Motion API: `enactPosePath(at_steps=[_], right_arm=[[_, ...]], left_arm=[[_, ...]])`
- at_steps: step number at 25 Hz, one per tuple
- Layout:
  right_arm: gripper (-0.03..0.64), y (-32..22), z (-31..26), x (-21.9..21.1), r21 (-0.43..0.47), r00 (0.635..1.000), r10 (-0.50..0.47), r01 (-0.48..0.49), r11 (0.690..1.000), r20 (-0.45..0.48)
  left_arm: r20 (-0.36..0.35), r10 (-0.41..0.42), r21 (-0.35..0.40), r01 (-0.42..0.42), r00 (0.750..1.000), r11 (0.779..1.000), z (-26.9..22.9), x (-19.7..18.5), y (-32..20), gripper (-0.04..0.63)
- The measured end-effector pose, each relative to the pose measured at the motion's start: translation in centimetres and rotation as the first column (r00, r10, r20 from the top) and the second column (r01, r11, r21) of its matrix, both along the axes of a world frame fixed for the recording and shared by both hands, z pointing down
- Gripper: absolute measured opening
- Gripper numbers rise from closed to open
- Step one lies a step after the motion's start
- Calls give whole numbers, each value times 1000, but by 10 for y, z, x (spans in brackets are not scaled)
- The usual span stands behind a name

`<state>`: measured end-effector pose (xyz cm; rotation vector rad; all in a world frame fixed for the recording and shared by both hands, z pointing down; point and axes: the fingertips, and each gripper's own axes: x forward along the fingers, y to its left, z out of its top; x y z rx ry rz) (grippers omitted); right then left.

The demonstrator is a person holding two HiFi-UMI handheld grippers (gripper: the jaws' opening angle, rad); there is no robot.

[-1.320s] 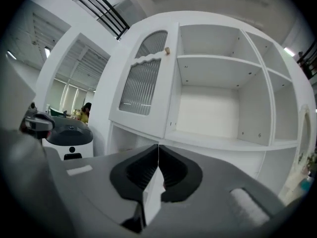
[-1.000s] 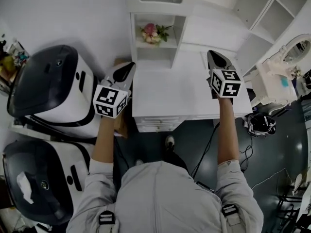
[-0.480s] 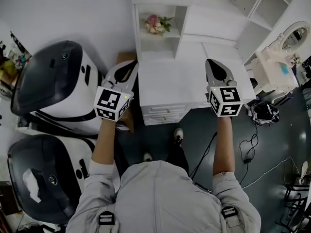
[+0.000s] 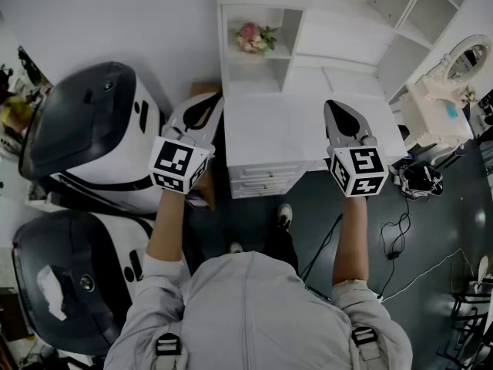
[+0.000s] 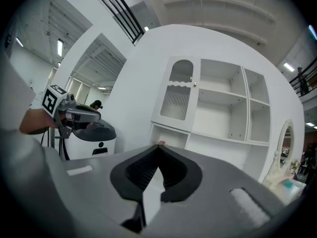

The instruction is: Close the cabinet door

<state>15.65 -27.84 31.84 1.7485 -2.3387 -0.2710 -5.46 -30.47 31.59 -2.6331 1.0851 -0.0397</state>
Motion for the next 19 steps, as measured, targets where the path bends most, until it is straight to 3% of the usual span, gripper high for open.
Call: enactPosePath(at_steps=[19], right_arm=[[0,-14,-3,1,0,999,-48,48,999,13]], left_arm=[[20,-10,8,10,1000,1000,-6,14,-8,18]])
